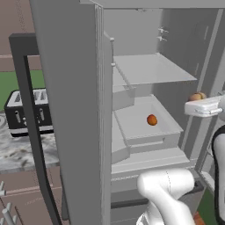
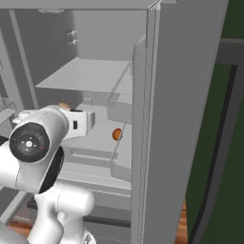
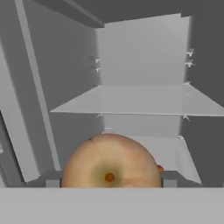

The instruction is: Retrieve the peach and mango from the fridge and place them into the bowl on the dining table.

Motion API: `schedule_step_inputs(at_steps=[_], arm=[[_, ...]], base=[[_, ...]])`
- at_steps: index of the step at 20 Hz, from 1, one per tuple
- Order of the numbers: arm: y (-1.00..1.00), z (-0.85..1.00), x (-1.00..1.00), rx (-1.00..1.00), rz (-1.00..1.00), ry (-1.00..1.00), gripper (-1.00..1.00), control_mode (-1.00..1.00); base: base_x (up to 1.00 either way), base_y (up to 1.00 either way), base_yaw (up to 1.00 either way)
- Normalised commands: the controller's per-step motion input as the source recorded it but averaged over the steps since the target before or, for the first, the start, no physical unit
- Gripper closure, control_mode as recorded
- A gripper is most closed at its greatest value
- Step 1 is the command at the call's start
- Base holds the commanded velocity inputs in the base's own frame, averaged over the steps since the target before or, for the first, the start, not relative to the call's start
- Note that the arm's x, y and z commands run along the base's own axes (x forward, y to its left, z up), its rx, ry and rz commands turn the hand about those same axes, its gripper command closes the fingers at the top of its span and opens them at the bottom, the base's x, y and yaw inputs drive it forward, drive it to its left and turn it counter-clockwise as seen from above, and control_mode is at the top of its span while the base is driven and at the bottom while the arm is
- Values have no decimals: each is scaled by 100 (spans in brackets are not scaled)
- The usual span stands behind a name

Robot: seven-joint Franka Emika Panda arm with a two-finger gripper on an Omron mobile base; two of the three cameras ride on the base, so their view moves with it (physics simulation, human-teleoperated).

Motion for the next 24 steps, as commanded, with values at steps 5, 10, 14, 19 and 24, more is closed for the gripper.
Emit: schedule_step_inputs(at_steps=[5, 10, 14, 19, 24], arm=[[0, 0, -94, -1, 0, -20, 100, -100], [0, 0, -20, 0, 0, -5, 100, 100], [0, 0, 0, 0, 0, 0, 100, 100], [0, 0, 0, 0, 0, 0, 100, 100], [0, 0, 0, 0, 0, 0, 100, 100]], base=[[0, 0, 0], [-80, 0, 0], [-100, 0, -1], [-100, 0, -2], [-100, 1, 0]])
